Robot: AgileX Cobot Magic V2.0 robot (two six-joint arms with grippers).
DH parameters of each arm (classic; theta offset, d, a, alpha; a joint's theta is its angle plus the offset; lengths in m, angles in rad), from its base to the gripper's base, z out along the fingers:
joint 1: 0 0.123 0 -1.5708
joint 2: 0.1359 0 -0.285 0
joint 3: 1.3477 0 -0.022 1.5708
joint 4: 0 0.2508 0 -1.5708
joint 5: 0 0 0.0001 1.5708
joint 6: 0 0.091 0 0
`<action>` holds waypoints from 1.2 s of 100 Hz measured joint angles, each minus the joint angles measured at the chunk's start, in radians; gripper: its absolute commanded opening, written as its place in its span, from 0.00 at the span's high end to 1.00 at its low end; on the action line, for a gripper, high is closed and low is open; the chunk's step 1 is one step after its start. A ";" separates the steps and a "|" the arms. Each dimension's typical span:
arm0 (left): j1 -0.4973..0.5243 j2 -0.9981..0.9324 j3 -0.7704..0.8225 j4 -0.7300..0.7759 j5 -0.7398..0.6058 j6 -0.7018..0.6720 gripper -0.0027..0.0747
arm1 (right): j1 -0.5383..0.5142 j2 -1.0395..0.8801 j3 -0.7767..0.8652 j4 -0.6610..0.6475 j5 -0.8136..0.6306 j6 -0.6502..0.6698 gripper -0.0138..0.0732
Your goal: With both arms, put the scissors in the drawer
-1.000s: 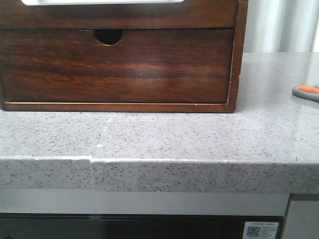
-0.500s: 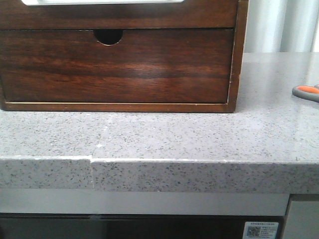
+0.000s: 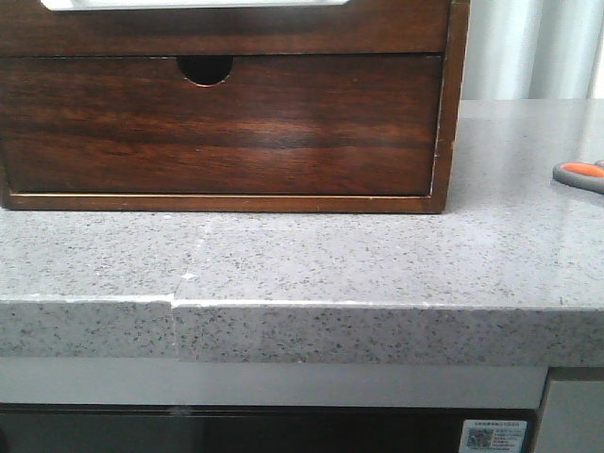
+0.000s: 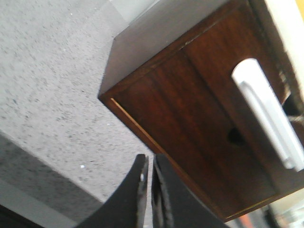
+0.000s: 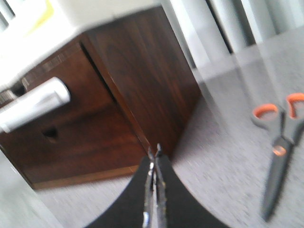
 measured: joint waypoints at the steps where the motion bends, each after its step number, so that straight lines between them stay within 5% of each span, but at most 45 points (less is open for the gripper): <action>1: 0.000 0.000 0.000 -0.005 0.000 0.000 0.99 | 0.000 0.000 0.000 0.010 -0.004 0.000 0.90; 13: 0.000 0.000 0.000 -0.054 -0.003 0.000 0.99 | 0.000 0.000 0.000 0.107 -0.054 0.002 0.90; 26: 0.000 0.000 -0.017 -0.023 0.017 0.040 0.99 | 0.000 0.000 -0.032 0.132 0.045 -0.008 0.90; 44: 0.000 0.074 -0.179 0.224 0.145 0.057 0.97 | 0.000 0.029 -0.196 -0.020 0.260 -0.095 0.84; 51: 0.000 0.152 -0.248 0.300 0.194 0.060 0.86 | 0.000 0.069 -0.264 -0.096 0.345 -0.102 0.75; 66: 0.000 0.330 -0.361 0.353 0.271 0.062 0.43 | 0.000 0.157 -0.365 -0.154 0.434 -0.107 0.47; 73: 0.000 0.412 -0.403 0.342 0.306 0.062 0.37 | 0.000 0.188 -0.390 -0.151 0.452 -0.107 0.37; 87: 0.000 0.569 -0.480 0.173 0.385 0.166 0.42 | 0.000 0.250 -0.408 -0.115 0.495 -0.107 0.33; 120: 0.000 0.894 -0.611 -0.537 0.465 0.501 0.45 | 0.000 0.309 -0.408 -0.067 0.515 -0.107 0.33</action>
